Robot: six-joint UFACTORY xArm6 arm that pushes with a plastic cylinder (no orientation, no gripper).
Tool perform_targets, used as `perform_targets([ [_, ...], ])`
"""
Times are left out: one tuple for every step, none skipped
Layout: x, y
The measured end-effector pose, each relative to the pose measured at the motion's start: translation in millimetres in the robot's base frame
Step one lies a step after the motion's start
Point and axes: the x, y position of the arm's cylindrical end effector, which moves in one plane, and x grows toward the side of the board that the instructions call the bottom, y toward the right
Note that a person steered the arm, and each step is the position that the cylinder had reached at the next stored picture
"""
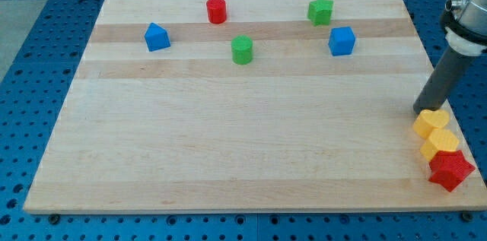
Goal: Point your arm at the blue cube
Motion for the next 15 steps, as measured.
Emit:
perform_targets([
  [0,0],
  [0,-3],
  [-1,-19],
  [-5,-37],
  [-5,-50],
  [-5,-67],
  [-5,-86],
  [-5,-107],
  [-5,-123],
  [-5,-139],
  [-5,-139],
  [-5,-155],
  [-5,-179],
  [-5,-202],
  [-23,-209],
])
